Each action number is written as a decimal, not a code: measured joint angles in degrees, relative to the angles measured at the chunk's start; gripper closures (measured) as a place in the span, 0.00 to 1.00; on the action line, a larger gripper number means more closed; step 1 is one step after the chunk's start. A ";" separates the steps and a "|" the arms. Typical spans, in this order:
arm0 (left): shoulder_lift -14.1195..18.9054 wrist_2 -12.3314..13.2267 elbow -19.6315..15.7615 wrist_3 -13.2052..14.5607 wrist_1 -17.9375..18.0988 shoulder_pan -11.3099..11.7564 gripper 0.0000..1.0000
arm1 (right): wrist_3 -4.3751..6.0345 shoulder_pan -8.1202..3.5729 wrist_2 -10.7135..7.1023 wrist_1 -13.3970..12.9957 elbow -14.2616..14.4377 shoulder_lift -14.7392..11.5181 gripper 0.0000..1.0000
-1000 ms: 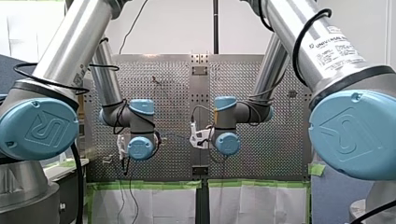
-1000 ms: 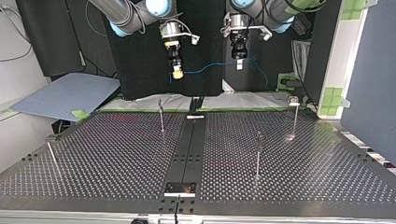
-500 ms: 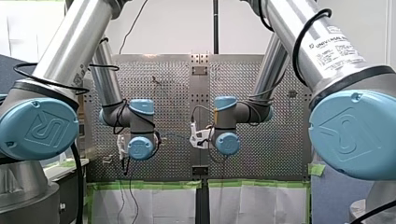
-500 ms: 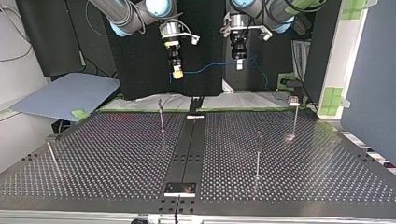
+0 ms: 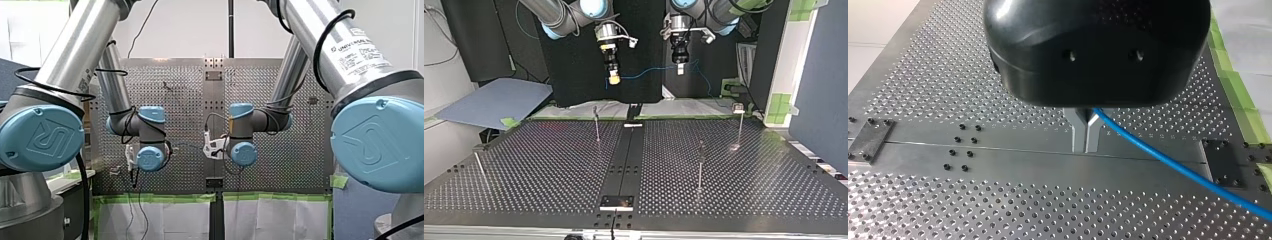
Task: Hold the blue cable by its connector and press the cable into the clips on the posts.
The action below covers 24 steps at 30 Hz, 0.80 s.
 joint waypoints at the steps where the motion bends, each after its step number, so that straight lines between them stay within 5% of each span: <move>1: 0.00 -0.01 0.00 0.00 0.00 0.00 1.00 | -0.05 -0.02 0.06 0.06 -0.07 0.06 1.00; 12: 0.03 -0.05 0.00 0.00 0.01 0.00 1.00 | -0.25 -0.17 0.51 4.37 -0.69 3.49 1.00; 24: -0.17 0.13 -0.04 0.21 -0.17 0.20 1.00 | -0.26 -0.17 0.52 4.91 -0.71 3.68 1.00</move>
